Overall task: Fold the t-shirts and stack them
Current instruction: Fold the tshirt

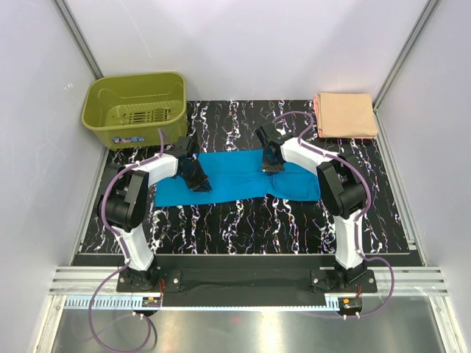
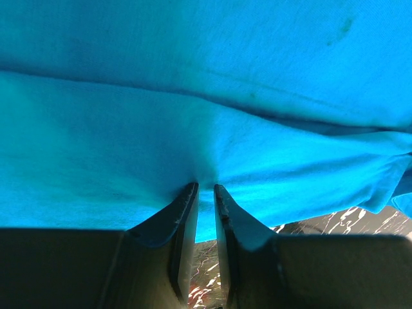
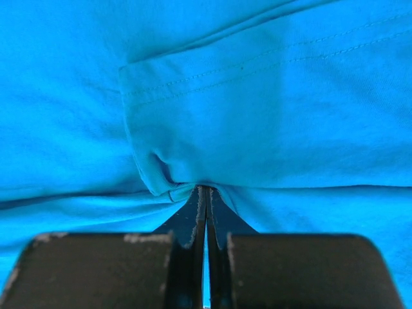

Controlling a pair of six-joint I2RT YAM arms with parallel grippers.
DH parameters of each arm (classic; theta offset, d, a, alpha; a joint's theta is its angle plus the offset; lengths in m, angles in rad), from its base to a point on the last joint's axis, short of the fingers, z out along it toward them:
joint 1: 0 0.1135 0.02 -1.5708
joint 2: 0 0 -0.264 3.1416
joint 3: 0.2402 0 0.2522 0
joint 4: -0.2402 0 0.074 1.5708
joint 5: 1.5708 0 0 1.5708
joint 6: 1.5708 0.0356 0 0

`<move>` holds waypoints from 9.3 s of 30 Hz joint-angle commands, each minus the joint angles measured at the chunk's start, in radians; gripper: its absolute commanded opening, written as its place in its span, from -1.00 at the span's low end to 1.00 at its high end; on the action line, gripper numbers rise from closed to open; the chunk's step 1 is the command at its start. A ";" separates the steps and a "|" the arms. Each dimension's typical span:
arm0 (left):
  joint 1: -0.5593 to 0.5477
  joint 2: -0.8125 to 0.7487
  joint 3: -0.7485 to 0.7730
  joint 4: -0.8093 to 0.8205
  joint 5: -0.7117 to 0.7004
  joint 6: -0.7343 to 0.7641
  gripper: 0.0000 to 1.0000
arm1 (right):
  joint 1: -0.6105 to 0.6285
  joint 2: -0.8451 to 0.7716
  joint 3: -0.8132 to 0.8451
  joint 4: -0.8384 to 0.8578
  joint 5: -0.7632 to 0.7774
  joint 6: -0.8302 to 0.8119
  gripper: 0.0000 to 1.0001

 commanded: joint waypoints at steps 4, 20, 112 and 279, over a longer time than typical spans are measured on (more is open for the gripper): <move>0.002 -0.024 -0.046 -0.043 -0.048 0.065 -0.52 | -0.010 -0.070 -0.084 0.044 -0.117 0.025 -1.00; -0.001 -0.170 0.008 -0.104 -0.094 0.168 -0.38 | -0.155 -0.429 -0.267 -0.094 -0.263 0.047 -0.22; -0.004 -0.629 -0.159 -0.141 0.199 0.169 0.20 | -0.004 0.552 0.830 -0.125 0.040 -0.169 0.81; 0.008 0.333 0.591 -0.118 0.297 0.041 -0.81 | -0.326 -0.002 0.101 -0.089 -0.651 -0.014 -0.95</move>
